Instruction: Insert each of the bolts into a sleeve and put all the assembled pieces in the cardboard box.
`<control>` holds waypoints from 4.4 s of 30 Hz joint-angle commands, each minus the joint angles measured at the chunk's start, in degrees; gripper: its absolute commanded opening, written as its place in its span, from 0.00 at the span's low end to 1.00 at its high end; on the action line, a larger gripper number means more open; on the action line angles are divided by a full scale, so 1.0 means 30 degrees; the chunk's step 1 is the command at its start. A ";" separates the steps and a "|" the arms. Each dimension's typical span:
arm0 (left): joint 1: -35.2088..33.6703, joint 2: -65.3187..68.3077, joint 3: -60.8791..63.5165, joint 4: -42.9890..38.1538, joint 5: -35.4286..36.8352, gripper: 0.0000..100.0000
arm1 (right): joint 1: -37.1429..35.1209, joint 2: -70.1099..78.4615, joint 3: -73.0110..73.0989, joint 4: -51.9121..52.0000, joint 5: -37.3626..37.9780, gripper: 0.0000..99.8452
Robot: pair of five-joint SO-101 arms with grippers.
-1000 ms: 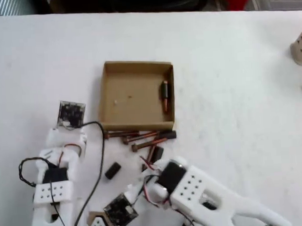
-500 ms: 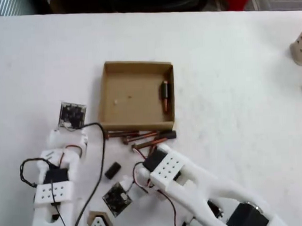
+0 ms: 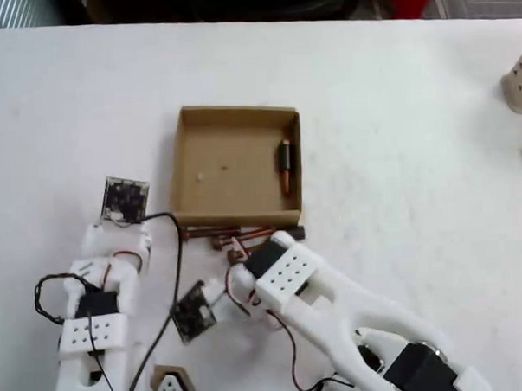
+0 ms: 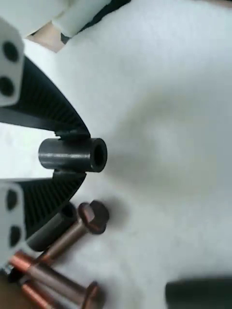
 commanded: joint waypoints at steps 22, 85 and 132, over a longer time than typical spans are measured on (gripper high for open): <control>0.0190 -0.0425 -0.0234 -0.0527 -0.0117 0.02 | 1.4696 0.0161 -0.1114 -0.4059 -1.7758 0.02; 1.6484 1.6396 -1.3538 1.0051 0.8440 0.15 | 1.7656 0.0190 -0.0762 -0.5348 -2.0513 0.02; 0.3267 -0.1128 -0.9260 1.4711 0.2784 0.02 | 1.7685 0.0190 -0.0674 -0.5612 -2.0513 0.02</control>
